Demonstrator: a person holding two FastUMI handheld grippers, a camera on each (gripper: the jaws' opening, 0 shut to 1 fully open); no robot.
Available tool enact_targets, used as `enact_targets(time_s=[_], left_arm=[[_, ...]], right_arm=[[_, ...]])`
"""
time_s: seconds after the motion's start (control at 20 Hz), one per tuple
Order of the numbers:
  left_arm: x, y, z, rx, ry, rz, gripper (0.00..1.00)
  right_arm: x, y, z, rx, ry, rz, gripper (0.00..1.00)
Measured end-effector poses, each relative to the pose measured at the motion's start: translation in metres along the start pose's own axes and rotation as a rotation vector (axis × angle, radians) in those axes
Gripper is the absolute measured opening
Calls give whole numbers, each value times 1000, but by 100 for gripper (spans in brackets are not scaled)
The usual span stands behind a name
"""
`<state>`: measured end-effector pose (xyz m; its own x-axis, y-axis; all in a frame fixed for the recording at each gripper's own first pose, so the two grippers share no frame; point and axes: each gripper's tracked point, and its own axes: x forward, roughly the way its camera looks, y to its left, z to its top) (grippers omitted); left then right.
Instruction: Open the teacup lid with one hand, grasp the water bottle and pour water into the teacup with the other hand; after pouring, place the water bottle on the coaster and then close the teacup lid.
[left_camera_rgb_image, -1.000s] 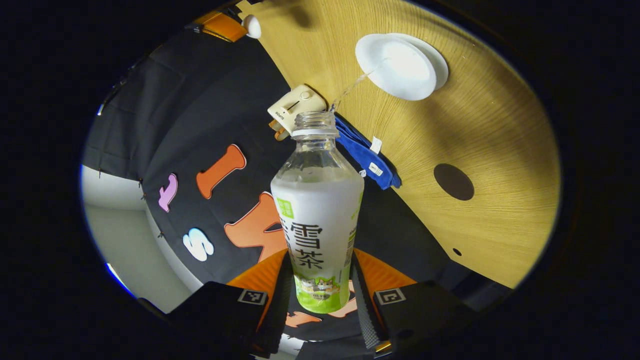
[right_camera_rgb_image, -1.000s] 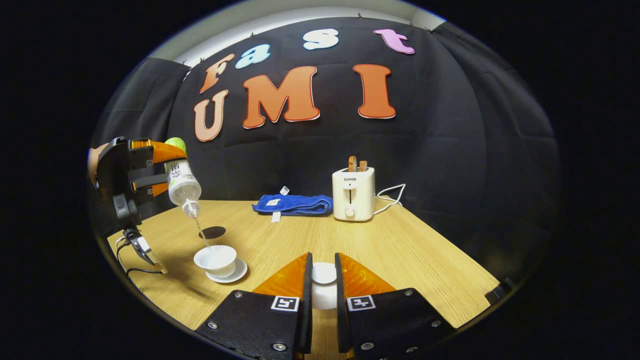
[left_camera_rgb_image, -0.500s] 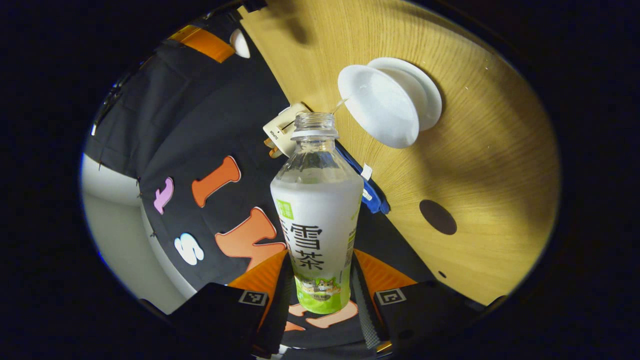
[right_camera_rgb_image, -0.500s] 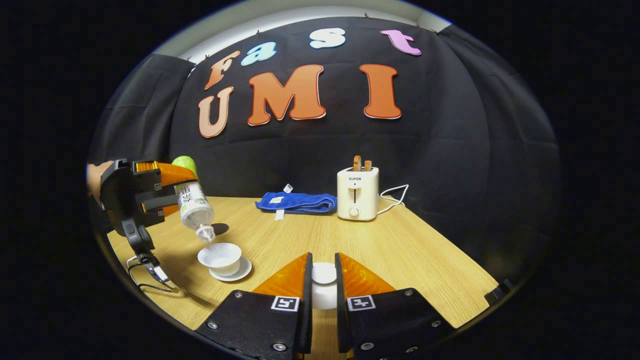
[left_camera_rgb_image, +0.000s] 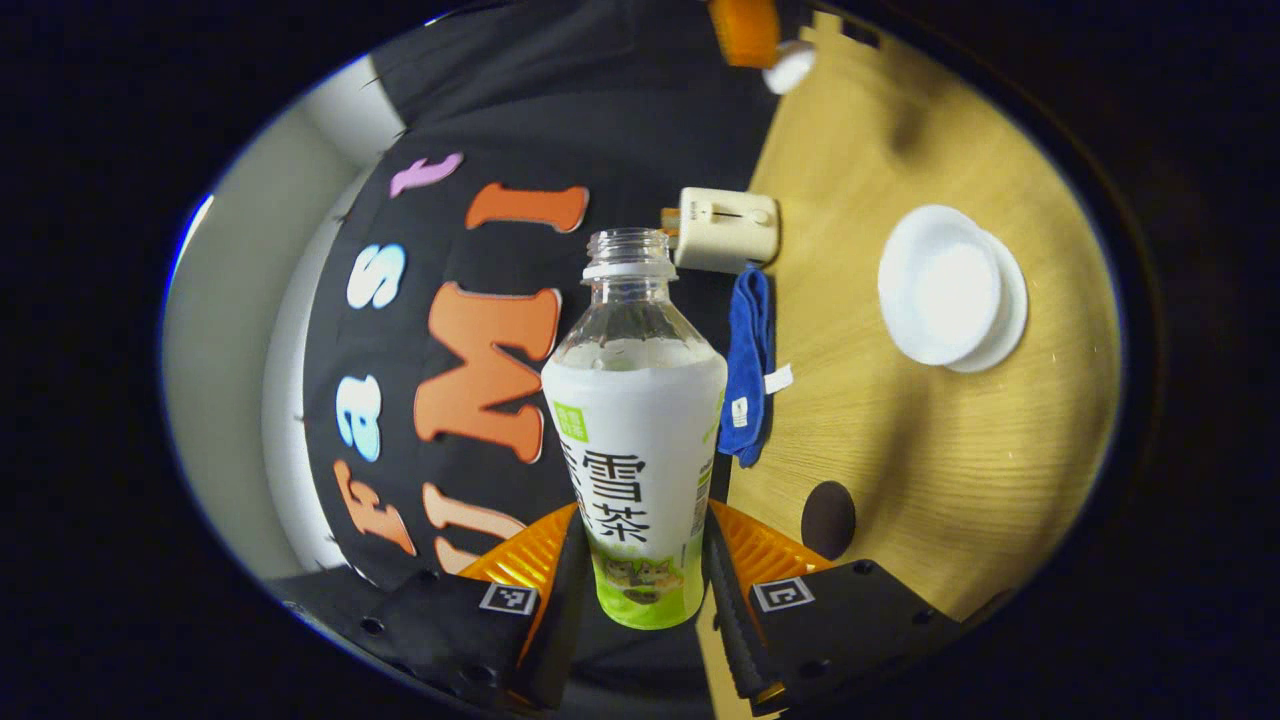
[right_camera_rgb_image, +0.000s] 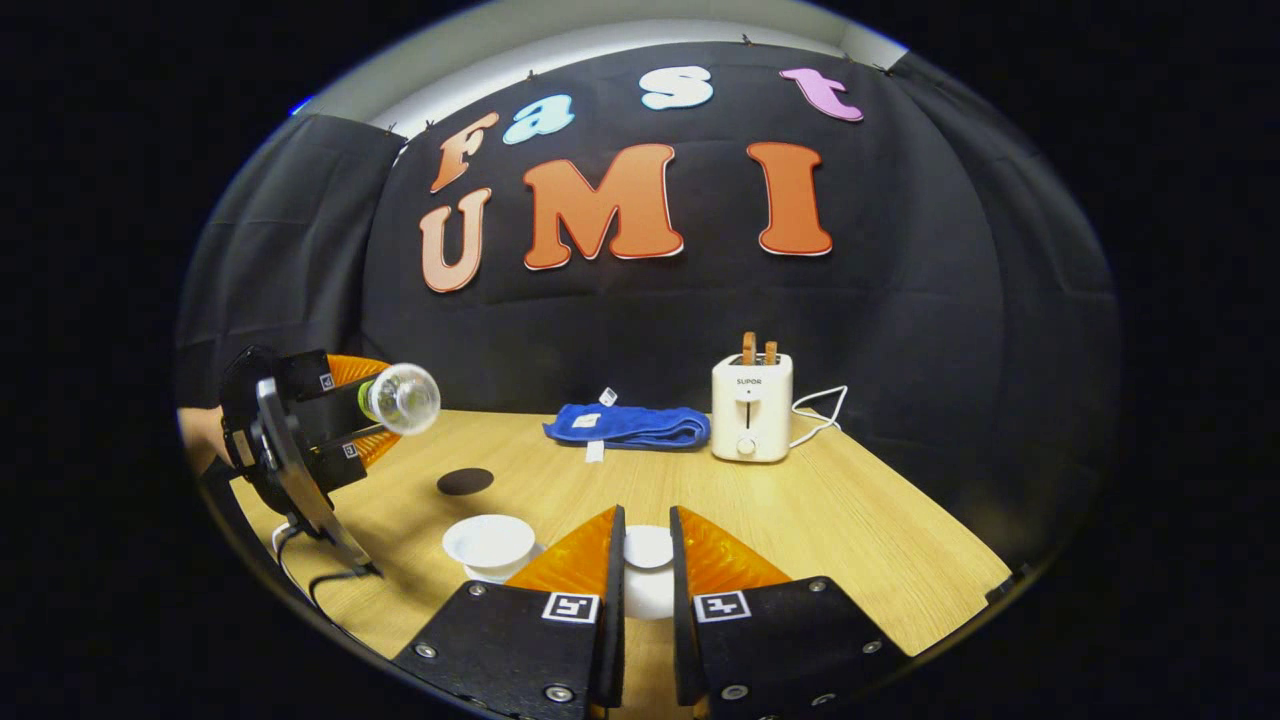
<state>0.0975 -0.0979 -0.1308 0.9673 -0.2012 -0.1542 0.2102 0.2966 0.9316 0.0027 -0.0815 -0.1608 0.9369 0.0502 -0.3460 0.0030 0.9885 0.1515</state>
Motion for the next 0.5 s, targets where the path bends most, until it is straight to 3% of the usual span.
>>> enact_targets(time_s=[0.1,0.25,0.3,0.5], left_arm=[[7,37,-10,-195,15,63,60],[7,75,-22,-502,20,126,63],[10,87,-26,-591,13,144,60],[21,114,-49,-903,-13,189,63]], right_arm=[[5,16,8,4,-13,26,20],[13,40,20,-12,-28,59,20],[17,49,24,-25,-37,69,20],[29,80,31,-52,-45,109,20]])
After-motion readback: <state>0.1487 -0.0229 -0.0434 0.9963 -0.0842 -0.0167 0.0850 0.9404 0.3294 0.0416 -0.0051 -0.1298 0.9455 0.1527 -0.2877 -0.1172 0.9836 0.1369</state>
